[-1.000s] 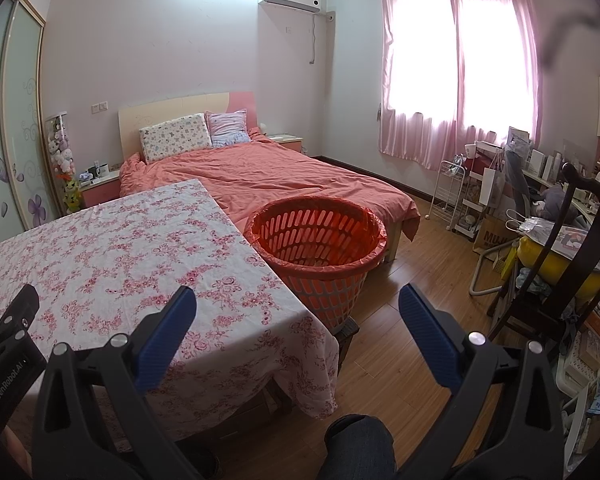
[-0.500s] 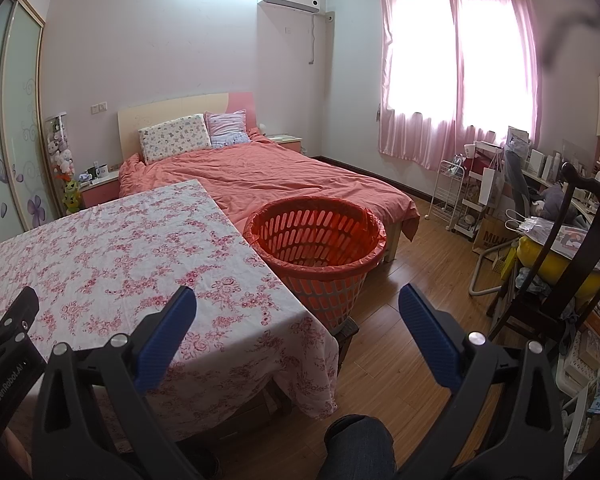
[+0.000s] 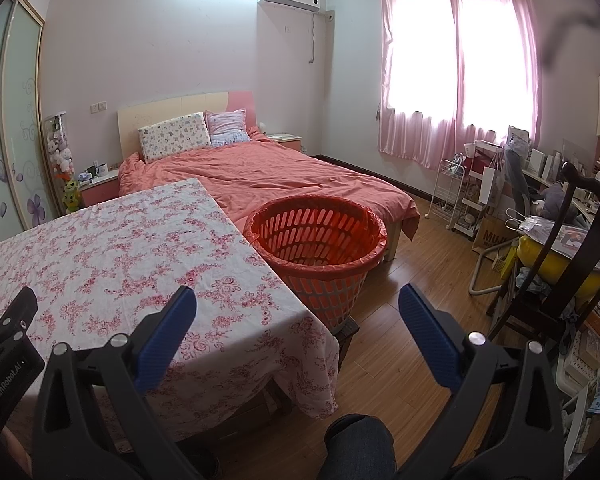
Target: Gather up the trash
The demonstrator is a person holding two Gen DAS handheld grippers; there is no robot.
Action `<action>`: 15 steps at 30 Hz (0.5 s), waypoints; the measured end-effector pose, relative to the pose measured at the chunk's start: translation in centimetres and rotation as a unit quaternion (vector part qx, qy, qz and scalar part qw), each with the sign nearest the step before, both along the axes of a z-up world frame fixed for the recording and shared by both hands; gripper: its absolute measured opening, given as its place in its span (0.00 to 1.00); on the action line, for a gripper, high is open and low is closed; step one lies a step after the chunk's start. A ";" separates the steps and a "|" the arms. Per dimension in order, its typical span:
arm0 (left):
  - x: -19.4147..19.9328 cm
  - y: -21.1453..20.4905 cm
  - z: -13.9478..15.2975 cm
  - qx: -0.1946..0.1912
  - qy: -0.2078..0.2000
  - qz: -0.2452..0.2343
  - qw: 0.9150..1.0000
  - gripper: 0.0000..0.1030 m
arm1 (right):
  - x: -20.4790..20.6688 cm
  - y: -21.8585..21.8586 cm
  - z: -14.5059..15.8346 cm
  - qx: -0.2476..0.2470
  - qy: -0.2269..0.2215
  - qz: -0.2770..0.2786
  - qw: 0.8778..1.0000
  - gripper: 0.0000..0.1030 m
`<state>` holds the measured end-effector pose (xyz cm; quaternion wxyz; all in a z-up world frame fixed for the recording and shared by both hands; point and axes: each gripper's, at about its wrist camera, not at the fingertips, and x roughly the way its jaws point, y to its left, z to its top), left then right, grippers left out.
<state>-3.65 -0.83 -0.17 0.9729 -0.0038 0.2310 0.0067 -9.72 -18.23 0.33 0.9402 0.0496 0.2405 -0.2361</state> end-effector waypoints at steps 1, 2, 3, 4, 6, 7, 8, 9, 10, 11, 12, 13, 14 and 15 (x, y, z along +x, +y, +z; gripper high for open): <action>0.1 0.0 0.0 -0.001 0.000 0.000 1.000 0.98 | 0.0 0.0 0.0 0.000 0.000 0.000 1.000 0.96; 0.0 0.0 0.0 -0.001 0.000 0.000 1.000 0.98 | 0.0 0.0 0.0 0.001 0.000 0.000 1.000 0.96; 0.0 0.0 0.0 0.000 0.000 0.000 1.000 0.98 | 0.0 0.0 0.0 0.000 0.000 0.000 1.000 0.96; 0.1 0.0 0.0 0.000 0.000 0.000 1.000 0.98 | 0.0 0.0 0.0 0.000 0.000 0.000 1.000 0.96; 0.1 0.0 0.0 0.000 0.001 0.000 1.000 0.98 | 0.0 0.0 0.0 0.001 0.001 0.000 1.000 0.96; 0.1 0.0 0.0 0.000 0.001 0.001 1.000 0.98 | 0.0 0.0 0.0 0.000 0.000 0.000 1.000 0.96; 0.1 0.0 0.0 0.001 0.001 0.001 1.000 0.98 | 0.0 0.0 0.0 0.000 0.000 0.000 1.000 0.96; 0.1 0.0 0.0 0.001 0.001 0.001 1.000 0.98 | 0.0 0.0 0.0 0.000 0.000 0.000 1.000 0.96; 0.2 0.0 0.0 0.001 0.001 0.001 1.000 0.98 | 0.1 0.0 0.0 0.000 0.000 0.000 1.000 0.96; 0.1 0.1 0.0 0.001 0.001 0.001 1.000 0.98 | 0.0 0.0 0.0 0.000 0.000 0.000 1.000 0.96; 0.1 0.1 0.0 0.001 0.001 0.001 1.000 0.98 | 0.1 0.0 0.0 0.000 0.000 0.000 1.000 0.96; 0.2 0.0 0.0 0.000 0.001 0.001 1.000 0.98 | 0.1 0.0 0.0 -0.001 0.000 0.000 1.000 0.96; 0.2 0.1 0.0 0.001 0.001 0.001 1.000 0.98 | 0.0 0.0 0.1 -0.001 0.000 0.000 1.000 0.96; 0.2 0.1 0.0 0.001 0.001 0.001 1.000 0.98 | 0.0 0.0 0.0 0.000 0.000 0.000 1.000 0.96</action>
